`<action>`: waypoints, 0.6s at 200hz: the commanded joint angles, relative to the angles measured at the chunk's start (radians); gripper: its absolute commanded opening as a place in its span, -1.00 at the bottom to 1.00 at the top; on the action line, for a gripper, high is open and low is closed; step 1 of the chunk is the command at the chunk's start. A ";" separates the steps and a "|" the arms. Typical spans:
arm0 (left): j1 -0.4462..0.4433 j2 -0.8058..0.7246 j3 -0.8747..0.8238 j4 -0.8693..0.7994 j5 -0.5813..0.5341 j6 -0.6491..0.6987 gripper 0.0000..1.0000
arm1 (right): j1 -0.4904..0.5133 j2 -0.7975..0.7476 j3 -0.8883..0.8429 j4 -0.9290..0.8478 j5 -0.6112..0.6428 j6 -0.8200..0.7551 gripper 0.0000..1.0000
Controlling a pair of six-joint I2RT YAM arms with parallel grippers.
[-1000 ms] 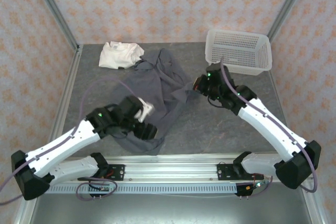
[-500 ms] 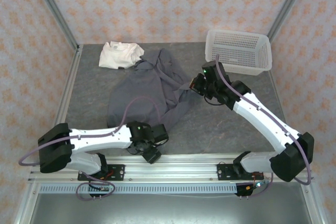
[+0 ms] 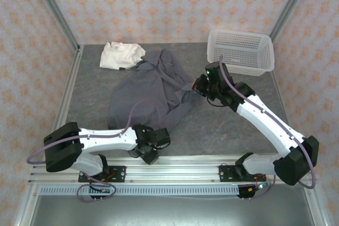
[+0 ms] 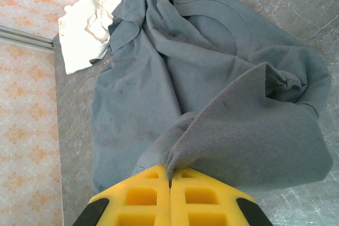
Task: Fold the inside-out t-shirt
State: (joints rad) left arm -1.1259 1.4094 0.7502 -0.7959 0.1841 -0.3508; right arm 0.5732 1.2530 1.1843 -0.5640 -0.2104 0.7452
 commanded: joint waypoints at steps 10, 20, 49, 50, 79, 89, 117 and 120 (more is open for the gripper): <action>-0.004 0.008 -0.015 0.023 0.017 0.000 -0.44 | -0.003 -0.042 0.038 -0.023 0.002 0.011 -1.00; -0.004 0.011 -0.013 0.023 0.018 0.005 -0.69 | -0.003 -0.045 0.041 -0.029 0.007 0.013 -1.00; -0.005 -0.010 0.011 -0.020 -0.019 0.003 -1.00 | -0.011 -0.057 0.063 -0.055 0.051 0.031 -1.00; -0.005 -0.013 0.013 -0.025 -0.027 0.002 -1.00 | -0.012 -0.058 0.064 -0.057 0.052 0.032 -1.00; -0.002 -0.280 0.270 -0.291 -0.436 -0.098 -1.00 | -0.177 -0.078 0.150 -0.091 -0.006 0.088 -1.00; 0.002 -0.374 0.418 -0.374 -0.626 -0.082 -1.00 | -0.281 -0.096 0.178 -0.064 -0.091 0.142 -1.00; 0.102 -0.550 0.669 -0.313 -1.058 0.243 -1.00 | -0.499 -0.032 0.310 -0.060 -0.244 0.252 -1.00; 0.118 -0.566 0.673 -0.270 -1.082 0.312 -1.00 | -0.514 -0.021 0.332 -0.072 -0.250 0.255 -1.00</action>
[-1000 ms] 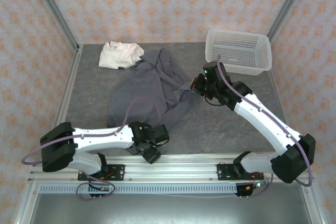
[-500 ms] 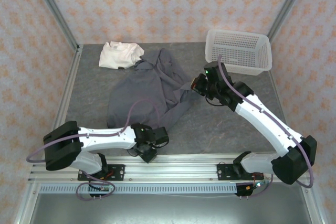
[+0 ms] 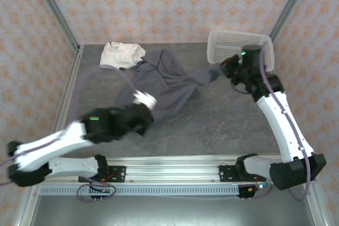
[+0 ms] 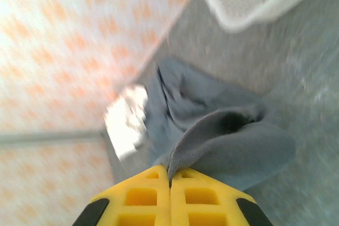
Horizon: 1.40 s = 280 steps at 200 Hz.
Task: Fold the inside-out t-shirt
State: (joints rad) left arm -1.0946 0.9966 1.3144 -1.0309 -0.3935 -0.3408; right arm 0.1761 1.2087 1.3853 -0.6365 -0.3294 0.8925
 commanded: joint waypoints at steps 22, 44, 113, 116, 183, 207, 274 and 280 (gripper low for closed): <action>0.213 -0.222 0.118 0.323 -0.525 0.777 -1.00 | -0.198 0.054 0.252 -0.045 -0.124 0.162 -1.00; 0.323 -0.191 0.187 0.441 -0.329 0.963 -1.00 | -0.220 0.048 0.339 0.015 -0.104 0.182 -1.00; 0.447 0.040 0.546 0.385 -0.103 0.940 -1.00 | -0.219 0.067 0.728 0.084 -0.065 0.267 -1.00; 0.451 0.048 0.564 0.381 -0.096 0.936 -1.00 | -0.218 0.077 0.756 0.061 -0.057 0.262 -1.00; 0.459 0.071 0.819 0.393 0.038 0.893 -1.00 | -0.219 0.221 1.227 -0.043 -0.070 0.240 -1.00; 0.459 0.067 0.816 0.391 0.026 0.908 -1.00 | -0.219 0.210 1.239 -0.025 -0.070 0.238 -1.00; 0.459 0.093 0.773 0.403 0.001 0.910 -1.00 | -0.219 0.236 1.227 0.032 -0.086 0.197 -1.00; 0.459 0.108 0.768 0.419 -0.016 0.918 -1.00 | -0.219 0.257 1.229 0.040 -0.103 0.195 -1.00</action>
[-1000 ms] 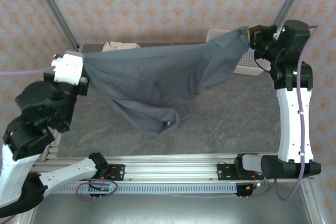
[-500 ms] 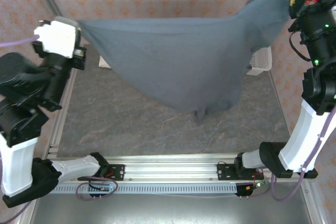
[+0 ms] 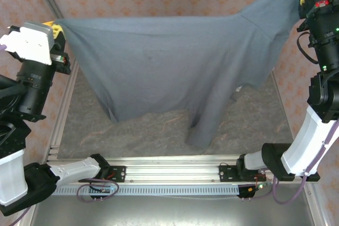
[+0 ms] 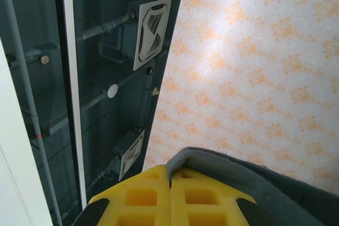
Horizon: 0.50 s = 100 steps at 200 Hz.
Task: Fold the inside-out t-shirt
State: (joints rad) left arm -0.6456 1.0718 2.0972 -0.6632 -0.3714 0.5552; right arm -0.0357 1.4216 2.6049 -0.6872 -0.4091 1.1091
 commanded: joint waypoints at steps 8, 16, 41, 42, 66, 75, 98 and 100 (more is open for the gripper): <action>0.010 0.063 -0.008 0.071 -0.064 0.040 -1.00 | -0.006 0.076 0.015 0.100 -0.046 -0.024 -1.00; 0.010 0.100 0.002 0.089 -0.089 0.070 -1.00 | -0.007 0.111 0.020 0.119 -0.067 -0.036 -1.00; 0.063 0.245 0.011 0.183 -0.128 0.139 -1.00 | 0.013 0.231 0.069 0.188 -0.123 -0.095 -1.00; 0.070 0.251 0.014 0.184 -0.125 0.136 -1.00 | 0.015 0.236 0.073 0.188 -0.123 -0.097 -1.00; 0.302 0.401 0.129 0.156 0.040 -0.085 -1.00 | 0.070 0.369 0.177 0.246 -0.143 -0.137 -1.00; 0.366 0.450 0.177 0.164 0.110 -0.151 -1.00 | 0.085 0.409 0.204 0.281 -0.135 -0.147 -1.00; 0.464 0.547 0.314 0.217 0.314 -0.322 -1.00 | 0.088 0.484 0.230 0.451 -0.111 -0.101 -1.00; 0.469 0.556 0.326 0.224 0.329 -0.339 -1.00 | 0.089 0.490 0.234 0.469 -0.110 -0.094 -1.00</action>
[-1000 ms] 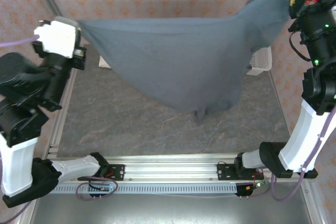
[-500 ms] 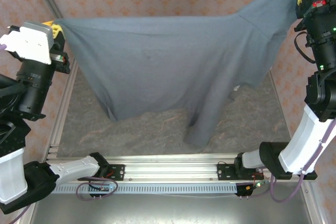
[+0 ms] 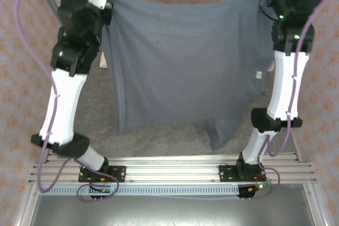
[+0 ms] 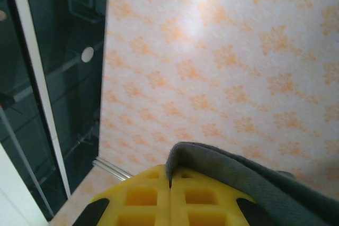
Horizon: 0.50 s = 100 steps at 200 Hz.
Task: Fold the inside-out t-shirt
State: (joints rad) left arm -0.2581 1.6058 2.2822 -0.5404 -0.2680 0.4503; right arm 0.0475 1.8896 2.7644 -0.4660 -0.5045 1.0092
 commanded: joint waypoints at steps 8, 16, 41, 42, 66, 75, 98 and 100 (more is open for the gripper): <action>0.097 0.049 0.185 0.129 0.270 -0.281 -1.00 | 0.007 0.041 0.090 0.323 -0.002 0.034 -1.00; 0.106 0.070 0.223 0.156 0.301 -0.302 -1.00 | 0.009 0.052 0.105 0.377 0.027 0.052 -1.00; 0.175 0.082 0.287 0.246 0.399 -0.418 -1.00 | 0.011 0.027 0.108 0.490 0.102 0.067 -1.00; 0.179 0.081 0.288 0.250 0.403 -0.424 -1.00 | 0.011 0.026 0.109 0.494 0.103 0.068 -1.00; 0.243 0.057 0.323 0.287 0.492 -0.496 -1.00 | 0.011 -0.007 0.108 0.535 0.070 0.093 -1.00; 0.250 0.044 0.323 0.274 0.509 -0.497 -1.00 | 0.011 -0.023 0.102 0.495 0.045 0.075 -1.00; 0.250 0.002 0.251 0.198 0.535 -0.477 -1.00 | 0.011 -0.046 0.069 0.378 -0.067 0.068 -1.00; 0.250 -0.004 0.238 0.188 0.536 -0.475 -1.00 | 0.011 -0.046 0.068 0.359 -0.077 0.068 -1.00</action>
State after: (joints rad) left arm -0.0063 1.6573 2.5664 -0.3565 0.1795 0.0151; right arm 0.0566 1.8969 2.8201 -0.0967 -0.4725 1.0771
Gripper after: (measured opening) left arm 0.041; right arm 0.041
